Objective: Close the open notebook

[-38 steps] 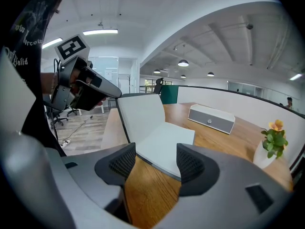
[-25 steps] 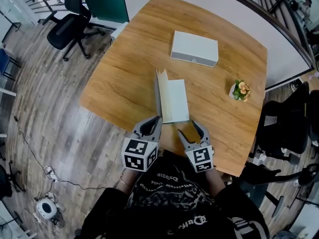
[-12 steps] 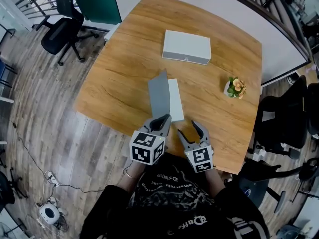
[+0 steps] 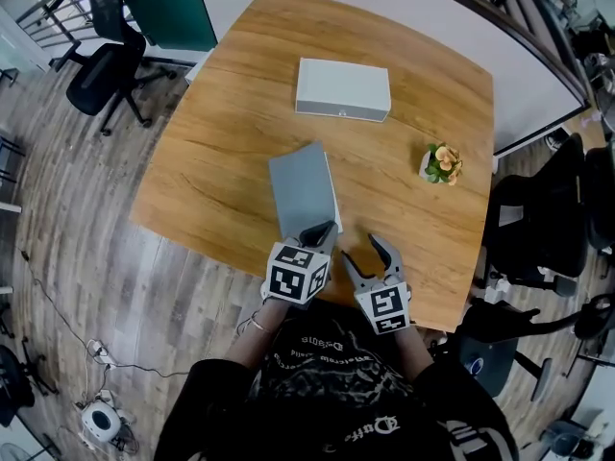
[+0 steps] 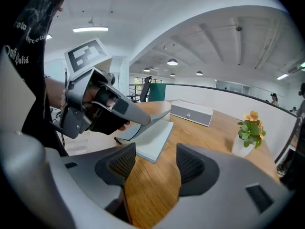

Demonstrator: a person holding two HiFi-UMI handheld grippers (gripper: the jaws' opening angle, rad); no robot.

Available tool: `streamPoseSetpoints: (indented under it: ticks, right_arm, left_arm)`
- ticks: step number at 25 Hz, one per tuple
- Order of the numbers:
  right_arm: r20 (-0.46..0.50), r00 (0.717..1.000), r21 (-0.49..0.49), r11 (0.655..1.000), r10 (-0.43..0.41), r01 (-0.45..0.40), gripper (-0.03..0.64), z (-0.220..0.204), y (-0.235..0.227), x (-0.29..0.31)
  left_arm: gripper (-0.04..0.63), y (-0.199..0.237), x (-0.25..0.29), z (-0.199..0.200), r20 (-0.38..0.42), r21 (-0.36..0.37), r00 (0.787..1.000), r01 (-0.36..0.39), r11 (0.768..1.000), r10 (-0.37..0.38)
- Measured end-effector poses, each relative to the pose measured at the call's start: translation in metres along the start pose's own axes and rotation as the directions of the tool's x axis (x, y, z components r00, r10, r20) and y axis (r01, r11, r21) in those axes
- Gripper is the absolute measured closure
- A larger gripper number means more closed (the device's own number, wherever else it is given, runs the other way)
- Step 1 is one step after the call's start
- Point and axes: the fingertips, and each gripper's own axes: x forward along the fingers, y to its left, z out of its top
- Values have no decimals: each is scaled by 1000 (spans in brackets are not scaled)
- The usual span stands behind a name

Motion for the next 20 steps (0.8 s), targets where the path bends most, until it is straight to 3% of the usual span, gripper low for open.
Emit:
streamPoseSetpoints:
  ticks: [13,20]
  right_arm:
    - [-4,999,27,999,-42,42,357,-10,-25,-7]
    - [-3,999,21,999,-33,33,358,-9,-35,-3]
  left_arm:
    - [566,5,60,-36,-162,-81,987,1,997,-14]
    - [566,11,77,-51,-245,-119,969,-22,993,-8]
